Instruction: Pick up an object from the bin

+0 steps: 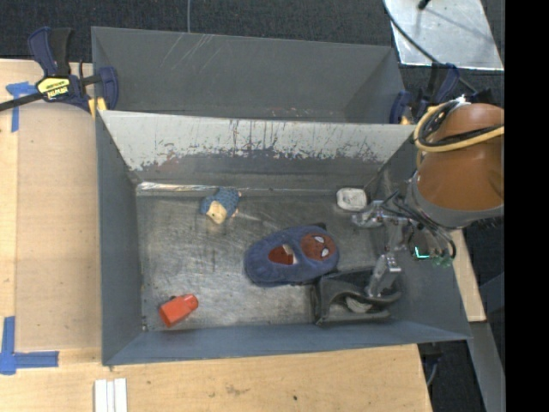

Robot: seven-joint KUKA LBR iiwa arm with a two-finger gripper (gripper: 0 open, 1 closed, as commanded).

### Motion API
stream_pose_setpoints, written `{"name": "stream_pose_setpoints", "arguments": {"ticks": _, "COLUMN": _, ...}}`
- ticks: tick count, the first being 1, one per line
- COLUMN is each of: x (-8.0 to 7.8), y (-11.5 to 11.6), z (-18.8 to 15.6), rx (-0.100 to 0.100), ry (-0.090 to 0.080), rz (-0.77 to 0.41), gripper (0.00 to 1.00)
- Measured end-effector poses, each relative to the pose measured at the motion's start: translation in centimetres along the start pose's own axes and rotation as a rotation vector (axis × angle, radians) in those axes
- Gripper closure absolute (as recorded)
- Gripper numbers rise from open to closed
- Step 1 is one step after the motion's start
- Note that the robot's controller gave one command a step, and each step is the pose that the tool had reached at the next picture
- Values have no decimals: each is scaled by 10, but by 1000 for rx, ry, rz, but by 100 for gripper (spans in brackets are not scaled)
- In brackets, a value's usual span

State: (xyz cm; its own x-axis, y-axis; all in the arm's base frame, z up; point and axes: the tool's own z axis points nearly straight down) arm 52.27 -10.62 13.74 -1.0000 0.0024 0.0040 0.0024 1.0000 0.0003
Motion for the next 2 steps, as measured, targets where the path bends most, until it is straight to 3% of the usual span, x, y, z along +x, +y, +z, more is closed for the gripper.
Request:
{"name": "stream_pose_setpoints", "arguments": {"ticks": 1, "x": 4, "y": 71, "z": 64, "rx": 7, "ry": -21, "rz": 89, "gripper": 0}}
{"name": "stream_pose_setpoints", "arguments": {"ticks": 2, "x": 20, "y": 77, "z": 62, "rx": 7, "ry": -36, "rz": 36, "gripper": 0}}
